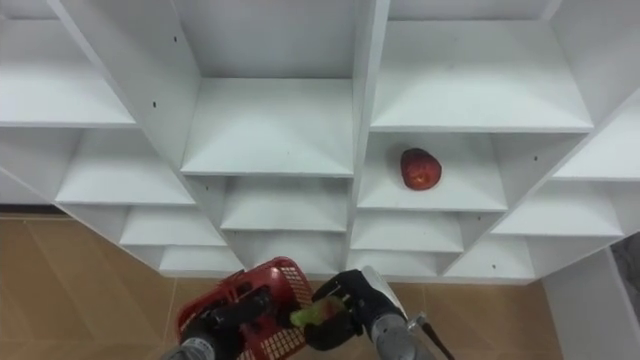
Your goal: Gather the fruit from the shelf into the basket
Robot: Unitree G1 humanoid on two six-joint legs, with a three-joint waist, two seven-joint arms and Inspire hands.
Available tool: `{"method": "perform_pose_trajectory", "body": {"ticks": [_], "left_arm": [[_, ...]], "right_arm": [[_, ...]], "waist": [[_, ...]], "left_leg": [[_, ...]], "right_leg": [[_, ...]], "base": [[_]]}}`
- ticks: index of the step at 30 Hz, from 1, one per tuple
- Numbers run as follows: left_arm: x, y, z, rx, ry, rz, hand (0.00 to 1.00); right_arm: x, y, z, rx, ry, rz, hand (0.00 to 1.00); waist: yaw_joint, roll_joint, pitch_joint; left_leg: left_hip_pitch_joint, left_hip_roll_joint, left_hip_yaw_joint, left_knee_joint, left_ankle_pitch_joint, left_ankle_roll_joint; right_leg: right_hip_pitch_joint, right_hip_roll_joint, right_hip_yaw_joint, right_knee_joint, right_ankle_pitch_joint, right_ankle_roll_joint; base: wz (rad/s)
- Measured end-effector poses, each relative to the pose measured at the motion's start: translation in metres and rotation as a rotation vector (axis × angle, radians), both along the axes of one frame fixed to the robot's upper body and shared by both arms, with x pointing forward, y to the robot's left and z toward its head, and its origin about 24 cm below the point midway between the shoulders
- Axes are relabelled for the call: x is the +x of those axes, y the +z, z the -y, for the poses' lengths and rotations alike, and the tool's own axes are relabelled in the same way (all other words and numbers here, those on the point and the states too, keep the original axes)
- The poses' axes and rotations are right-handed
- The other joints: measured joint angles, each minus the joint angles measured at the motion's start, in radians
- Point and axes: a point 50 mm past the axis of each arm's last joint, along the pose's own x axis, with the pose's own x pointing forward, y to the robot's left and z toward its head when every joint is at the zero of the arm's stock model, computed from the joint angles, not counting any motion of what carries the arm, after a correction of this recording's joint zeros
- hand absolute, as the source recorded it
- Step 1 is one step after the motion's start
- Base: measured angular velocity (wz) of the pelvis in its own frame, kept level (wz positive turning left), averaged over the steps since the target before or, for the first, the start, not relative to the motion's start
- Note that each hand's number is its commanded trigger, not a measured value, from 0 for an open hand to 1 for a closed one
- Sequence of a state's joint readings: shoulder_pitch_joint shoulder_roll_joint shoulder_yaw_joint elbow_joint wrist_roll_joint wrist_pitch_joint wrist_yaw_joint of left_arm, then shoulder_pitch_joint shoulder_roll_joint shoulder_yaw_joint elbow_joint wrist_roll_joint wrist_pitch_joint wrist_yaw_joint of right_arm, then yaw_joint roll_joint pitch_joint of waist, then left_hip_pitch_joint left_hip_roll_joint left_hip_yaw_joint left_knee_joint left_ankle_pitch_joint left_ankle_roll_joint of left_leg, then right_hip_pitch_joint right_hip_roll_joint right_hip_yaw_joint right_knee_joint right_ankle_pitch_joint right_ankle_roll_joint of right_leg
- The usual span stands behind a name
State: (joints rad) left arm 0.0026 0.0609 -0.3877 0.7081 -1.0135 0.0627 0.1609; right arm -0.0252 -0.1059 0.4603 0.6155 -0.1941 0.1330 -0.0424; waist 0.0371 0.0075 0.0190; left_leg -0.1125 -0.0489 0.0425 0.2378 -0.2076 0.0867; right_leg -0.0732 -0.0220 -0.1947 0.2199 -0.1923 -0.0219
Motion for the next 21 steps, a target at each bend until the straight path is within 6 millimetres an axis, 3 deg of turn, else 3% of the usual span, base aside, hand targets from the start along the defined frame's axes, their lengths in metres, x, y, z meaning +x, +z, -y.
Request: {"method": "perform_pose_trajectory", "body": {"ticks": [21], "left_arm": [[0.004,0.003,0.012,-0.020,-0.048,0.020,1.00]], "right_arm": [[-0.004,-0.009,-0.010,0.045,0.004,-0.078,1.00]], "waist": [[0.000,-0.001,-0.0004]], "left_leg": [[0.001,0.000,0.004,0.004,0.000,0.000]], "right_leg": [[0.001,-0.002,-0.001,0.000,0.000,0.000]], "base": [[0.00]]}}
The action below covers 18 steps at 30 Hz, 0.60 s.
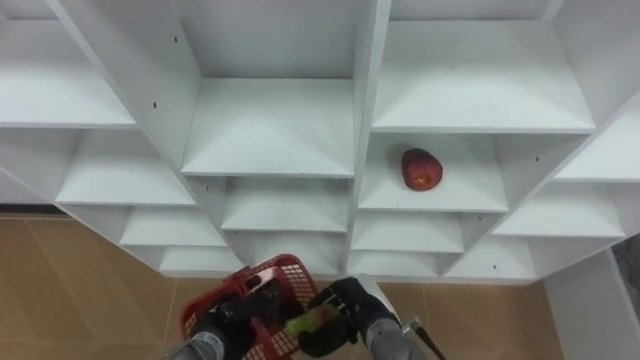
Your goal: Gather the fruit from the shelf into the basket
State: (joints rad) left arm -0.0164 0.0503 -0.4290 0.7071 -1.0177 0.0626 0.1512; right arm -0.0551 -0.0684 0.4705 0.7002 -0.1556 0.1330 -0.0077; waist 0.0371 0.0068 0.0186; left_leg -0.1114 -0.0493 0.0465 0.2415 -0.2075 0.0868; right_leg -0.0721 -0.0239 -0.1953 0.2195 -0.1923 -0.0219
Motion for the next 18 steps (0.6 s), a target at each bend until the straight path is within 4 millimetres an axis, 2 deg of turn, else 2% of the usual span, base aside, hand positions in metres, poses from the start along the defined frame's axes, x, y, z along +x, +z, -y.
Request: {"method": "perform_pose_trajectory", "body": {"ticks": [16,17,18], "left_arm": [[0.008,0.005,0.002,0.007,-0.050,0.060,1.00],[0.008,0.005,0.002,0.009,-0.056,0.060,1.00],[0.008,0.005,0.002,0.009,-0.059,0.060,1.00]], "right_arm": [[0.015,0.009,-0.013,0.029,0.074,0.025,1.00],[0.015,0.009,-0.013,0.029,0.077,0.024,0.97],[0.014,0.009,-0.014,0.029,0.081,0.024,0.83]], "waist": [[0.002,0.000,-0.0002],[0.002,0.000,-0.0002],[0.002,-0.001,-0.0001]], "left_leg": [[-0.015,0.001,0.001,0.015,0.000,0.000],[-0.015,0.000,0.001,0.015,0.000,0.000],[-0.015,0.000,0.002,0.015,0.000,0.000]], "right_leg": [[-0.017,-0.003,-0.002,0.018,0.001,-0.001],[-0.017,-0.003,-0.002,0.018,0.001,-0.001],[-0.017,-0.003,-0.002,0.018,0.001,-0.001]], "base": [[0.00],[0.00],[0.00]]}}
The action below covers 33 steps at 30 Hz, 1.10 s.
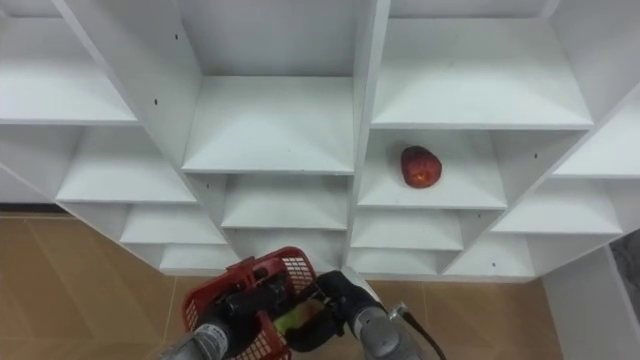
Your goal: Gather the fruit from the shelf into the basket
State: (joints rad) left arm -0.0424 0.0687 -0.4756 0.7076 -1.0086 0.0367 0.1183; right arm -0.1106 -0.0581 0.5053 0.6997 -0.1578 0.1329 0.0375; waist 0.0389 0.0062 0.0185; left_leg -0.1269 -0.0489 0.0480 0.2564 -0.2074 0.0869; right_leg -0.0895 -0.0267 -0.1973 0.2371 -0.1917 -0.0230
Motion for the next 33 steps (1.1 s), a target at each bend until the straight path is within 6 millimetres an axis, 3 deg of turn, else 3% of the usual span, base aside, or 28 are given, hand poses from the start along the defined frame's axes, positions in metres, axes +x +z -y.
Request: {"method": "perform_pose_trajectory", "body": {"ticks": [5,10,11,12,13,17,24,33], "left_arm": [[0.000,0.000,0.000,0.000,0.001,-0.002,1.00],[-0.001,0.000,0.000,0.001,-0.007,-0.002,1.00],[-0.001,0.000,0.001,0.001,-0.008,-0.003,1.00],[-0.001,0.000,0.001,0.002,-0.008,-0.002,1.00],[-0.001,0.000,0.000,0.002,-0.008,-0.002,1.00],[-0.001,-0.001,0.001,0.003,-0.010,-0.004,1.00],[-0.003,-0.001,0.009,-0.014,-0.026,-0.015,1.00],[-0.003,-0.001,0.009,-0.013,-0.024,-0.018,1.00]], "right_arm": [[0.000,0.001,-0.003,-0.003,0.022,0.003,0.59],[0.001,0.001,-0.004,-0.005,0.025,0.005,0.51],[0.001,0.001,-0.004,-0.005,0.026,0.005,0.36],[0.001,0.001,-0.004,-0.005,0.026,0.004,0.11],[0.001,0.001,-0.003,-0.004,0.026,0.004,0.00],[0.002,0.002,-0.002,-0.002,0.027,0.004,0.00],[0.003,0.004,-0.015,0.082,0.026,-0.025,0.00],[0.002,0.004,-0.016,0.091,0.041,-0.035,0.00]], "waist": [[-0.001,0.000,0.0002],[0.001,0.001,0.0005],[0.004,0.001,0.0006],[0.006,0.001,0.0005],[0.007,0.001,0.0005],[0.023,0.004,0.0004],[0.023,0.008,0.0025],[0.021,0.012,0.0026]], "left_leg": [[-0.003,0.000,0.000,0.001,0.000,0.000],[-0.004,0.000,-0.003,0.000,0.000,0.000],[-0.005,0.000,-0.004,0.000,0.000,0.000],[-0.005,0.000,-0.004,0.000,0.000,0.000],[-0.005,0.000,-0.004,-0.001,0.000,0.000],[-0.005,0.001,-0.004,-0.001,0.000,0.000],[-0.004,0.000,-0.004,0.000,0.000,0.000],[-0.004,0.000,-0.004,0.000,0.000,0.000]], "right_leg": [[-0.001,0.000,0.000,0.000,0.000,0.000],[-0.001,0.001,-0.003,0.000,0.000,0.000],[-0.001,0.001,-0.003,0.000,0.000,0.000],[-0.002,0.001,-0.004,0.000,0.000,0.000],[-0.002,0.001,-0.004,0.000,0.000,0.000],[-0.002,0.001,-0.003,0.000,0.000,0.000],[-0.001,0.000,-0.002,0.000,0.000,0.000],[-0.001,0.001,-0.003,0.000,0.000,0.000]], "base": [[0.00],[0.00],[0.00],[0.00],[0.00],[0.00],[0.00],[0.00]]}}
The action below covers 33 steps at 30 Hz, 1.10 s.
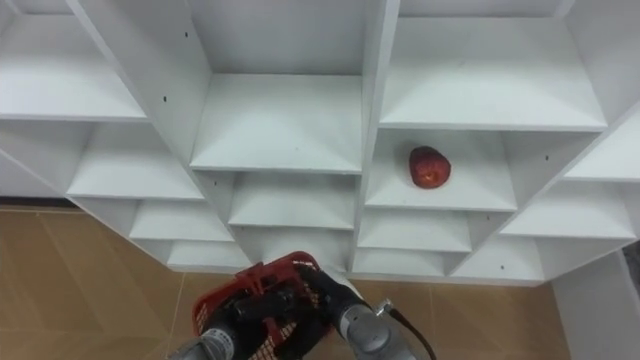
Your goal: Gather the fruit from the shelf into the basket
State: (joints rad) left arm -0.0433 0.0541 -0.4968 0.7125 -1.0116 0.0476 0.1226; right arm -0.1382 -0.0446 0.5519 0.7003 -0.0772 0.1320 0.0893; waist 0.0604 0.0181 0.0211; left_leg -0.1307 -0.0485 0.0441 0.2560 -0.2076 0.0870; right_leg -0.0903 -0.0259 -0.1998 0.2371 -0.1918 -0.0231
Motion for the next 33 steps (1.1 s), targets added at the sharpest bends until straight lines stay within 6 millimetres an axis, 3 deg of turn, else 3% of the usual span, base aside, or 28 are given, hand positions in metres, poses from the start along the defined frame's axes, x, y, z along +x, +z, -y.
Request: {"method": "perform_pose_trajectory", "body": {"ticks": [19,28,31,33], "left_arm": [[0.000,0.000,0.001,-0.009,-0.002,-0.013,1.00],[-0.004,-0.003,-0.007,0.003,0.054,-0.068,1.00],[-0.007,-0.006,-0.015,0.015,0.098,-0.088,1.00],[-0.008,-0.006,-0.021,-0.004,0.147,-0.098,1.00]], "right_arm": [[-0.001,-0.001,0.000,0.003,-0.002,-0.004,0.00],[0.002,0.004,0.012,-0.035,-0.062,0.057,0.00],[0.003,0.012,0.019,-0.019,-0.130,0.112,0.00],[-0.003,0.017,0.025,-0.010,-0.160,0.150,0.00]], "waist": [[-0.004,0.000,-0.0003],[-0.005,-0.002,-0.0014],[-0.011,-0.008,-0.0023],[-0.022,-0.026,-0.0089]], "left_leg": [[0.001,0.000,-0.002,0.000,0.000,0.000],[0.009,-0.001,-0.003,0.000,0.000,0.000],[0.032,0.000,-0.004,-0.004,0.000,0.000],[0.045,-0.002,-0.010,-0.006,0.000,0.000]], "right_leg": [[0.003,0.000,-0.001,-0.001,0.000,0.000],[0.009,0.000,0.004,-0.001,0.000,0.000],[0.030,0.000,0.005,-0.002,0.000,0.000],[0.053,0.001,0.004,-0.022,0.000,0.000]], "base": [[0.00],[0.00],[0.01],[0.08]]}}
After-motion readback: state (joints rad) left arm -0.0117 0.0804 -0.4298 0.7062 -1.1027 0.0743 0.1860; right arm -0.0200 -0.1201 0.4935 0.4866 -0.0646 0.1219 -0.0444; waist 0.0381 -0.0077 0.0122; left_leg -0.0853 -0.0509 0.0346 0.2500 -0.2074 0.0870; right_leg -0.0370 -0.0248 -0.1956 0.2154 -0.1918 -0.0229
